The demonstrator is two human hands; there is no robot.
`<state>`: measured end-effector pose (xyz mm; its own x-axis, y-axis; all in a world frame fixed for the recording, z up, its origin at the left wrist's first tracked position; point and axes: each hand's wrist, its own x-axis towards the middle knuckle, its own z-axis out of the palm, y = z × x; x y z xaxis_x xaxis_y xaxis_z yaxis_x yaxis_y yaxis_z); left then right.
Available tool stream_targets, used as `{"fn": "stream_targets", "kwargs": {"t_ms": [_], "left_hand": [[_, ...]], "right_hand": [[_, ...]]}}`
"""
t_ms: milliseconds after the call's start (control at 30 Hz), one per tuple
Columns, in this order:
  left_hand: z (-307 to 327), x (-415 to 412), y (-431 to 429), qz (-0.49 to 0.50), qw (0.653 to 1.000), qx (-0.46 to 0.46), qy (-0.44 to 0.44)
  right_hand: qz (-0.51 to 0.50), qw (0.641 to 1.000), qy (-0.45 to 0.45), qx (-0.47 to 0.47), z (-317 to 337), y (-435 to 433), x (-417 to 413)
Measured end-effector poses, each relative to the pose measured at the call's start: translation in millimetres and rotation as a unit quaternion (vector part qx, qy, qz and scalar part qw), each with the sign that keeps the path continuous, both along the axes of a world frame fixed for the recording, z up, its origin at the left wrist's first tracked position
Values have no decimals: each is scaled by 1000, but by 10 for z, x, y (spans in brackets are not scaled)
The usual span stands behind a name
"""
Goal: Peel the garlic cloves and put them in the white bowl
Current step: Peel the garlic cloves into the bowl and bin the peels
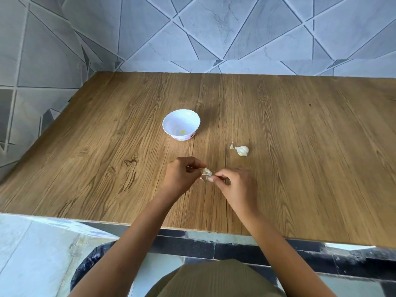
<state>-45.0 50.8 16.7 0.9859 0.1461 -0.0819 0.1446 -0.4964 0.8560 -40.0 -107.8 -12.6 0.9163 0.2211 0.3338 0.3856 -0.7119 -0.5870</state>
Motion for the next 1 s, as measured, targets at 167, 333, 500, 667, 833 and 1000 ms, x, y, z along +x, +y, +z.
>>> {"fn": "stream_targets", "kwargs": {"t_ms": [167,333,500,667,833,1000], "left_hand": [[16,10,-22,6,998,58,-34],[-14,69,38,22,995,81,-49],[-50,209,286,101,984,123,-85],[-104,338,475,125,978,159,-47],[-123,342,526,104,980,168,-32],[-41,262,589,121,976,177,-45]], "right_hand": [[5,1000,-17,-11,-16,-22,-21],[16,999,21,-38,-119,-115,-45],[25,985,89,-146,-232,-198,-62],[20,986,82,-141,-287,-252,-95],[22,987,75,-139,-302,-236,-93],[25,985,80,-150,-313,-226,-96]]}}
